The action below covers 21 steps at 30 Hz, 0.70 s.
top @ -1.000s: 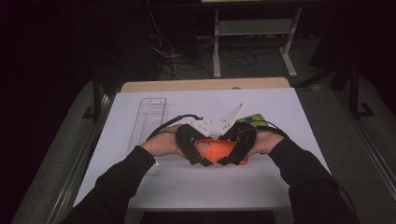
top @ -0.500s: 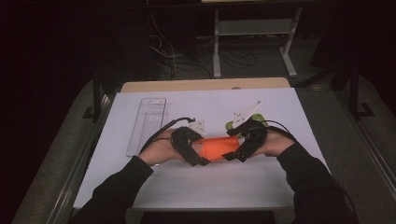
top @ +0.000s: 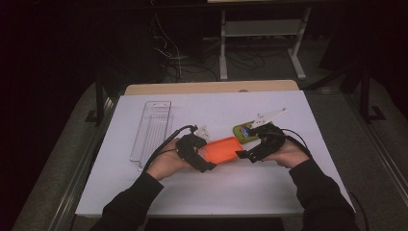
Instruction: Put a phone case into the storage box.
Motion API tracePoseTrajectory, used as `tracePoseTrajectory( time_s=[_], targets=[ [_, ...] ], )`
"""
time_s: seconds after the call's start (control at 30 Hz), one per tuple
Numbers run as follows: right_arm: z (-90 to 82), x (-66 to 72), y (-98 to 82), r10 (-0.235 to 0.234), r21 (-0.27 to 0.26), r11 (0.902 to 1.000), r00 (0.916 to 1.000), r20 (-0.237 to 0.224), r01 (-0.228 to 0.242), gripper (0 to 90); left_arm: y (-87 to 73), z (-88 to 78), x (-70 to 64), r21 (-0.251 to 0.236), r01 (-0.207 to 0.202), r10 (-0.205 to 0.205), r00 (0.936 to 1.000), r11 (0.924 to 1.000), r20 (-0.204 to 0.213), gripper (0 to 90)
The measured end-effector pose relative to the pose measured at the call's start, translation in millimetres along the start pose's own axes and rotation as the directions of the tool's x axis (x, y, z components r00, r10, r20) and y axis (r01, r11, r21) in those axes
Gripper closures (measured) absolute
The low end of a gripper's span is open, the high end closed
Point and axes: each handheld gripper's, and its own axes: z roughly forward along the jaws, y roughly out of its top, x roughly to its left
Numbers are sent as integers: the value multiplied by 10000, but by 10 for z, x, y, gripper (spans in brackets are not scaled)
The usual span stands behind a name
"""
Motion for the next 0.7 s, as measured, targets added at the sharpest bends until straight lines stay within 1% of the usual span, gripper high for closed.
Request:
tracePoseTrajectory(
  time_s=[0.03, 0.07, 0.13, 0.17, 0.23, 0.27, 0.33, 0.4, 0.43, 0.47, 0.5, 0.53, 0.57, 0.6, 0.67, 0.7],
  targets=[
    [-1, -5, -23, 98, -80, 9999, 9999, 142, -97, 38, -8, 28, -20, -353, 448, -451, 9989, 9984, -80, 155],
    [-1, -14, -45, 61, -115, 9999, 9997, 236, -58, 38, -12, 25, -12, -355, 535, -540, 9985, 9979, -122, 155],
    [-3, 4, -77, 325, -16, 9995, 9986, 416, -324, 33, -26, 25, -9, -434, 762, -775, 9965, 9962, -297, 155],
    [-2, 11, -95, 427, -23, 9991, 9981, 445, -426, 33, -29, 13, 1, -342, 748, -761, 9963, 9966, -408, 155],
    [8, 39, -136, 747, -110, 9972, 9953, 624, -741, 33, -41, -7, 8, -530, 967, -1001, 9928, 9939, -656, 155],
    [19, 41, -160, 824, -114, 9966, 9943, 672, -818, 33, -51, -29, 28, -464, 833, -863, 9940, 9954, -668, 155],
    [48, 62, -216, 1062, -128, 9943, 9916, 736, -1056, 31, -68, -37, 26, -402, 860, -884, 9940, 9955, -637, 155],
    [96, 91, -278, 1192, -123, 9929, 9887, 906, -1185, 20, -87, -30, 38, -262, 759, -775, 9950, 9968, -638, 155],
    [123, 111, -309, 1204, -101, 9927, 9874, 1024, -1199, 11, -95, -22, 35, -263, 879, -894, 9940, 9958, -628, 155],
    [147, 130, -334, 1326, -74, 9911, 9845, 1150, -1326, 11, -105, -12, 40, -315, 888, -906, 9939, 9956, -624, 155],
    [168, 142, -359, 1427, -64, 9897, 9830, 1153, -1430, 10, -107, -14, 43, -319, 882, -901, 9938, 9956, -652, 155],
    [186, 156, -380, 1548, -94, 9879, 9809, 1174, -1548, 10, -114, -13, 42, -345, 967, -986, 9934, 9947, -593, 155],
    [200, 167, -398, 1596, -163, 9872, 9799, 1199, -1588, 10, -121, -18, 50, -337, 902, -921, 9938, 9954, -622, 155],
    [217, 186, -411, 1740, -230, 9847, 9769, 1240, -1725, 9, -129, -22, 55, -340, 943, -962, 9936, 9950, -600, 155],
    [238, 200, -425, 1702, -413, 9852, 9761, 1354, -1661, 9, -147, -33, 72, -345, 1037, -1057, 9925, 9940, -607, 155],
    [251, 209, -429, 1810, -482, 9832, 9729, 1436, -1758, 9, -155, -36, 80, -372, 1021, -1043, 9926, 9941, -626, 155]
  ],
)
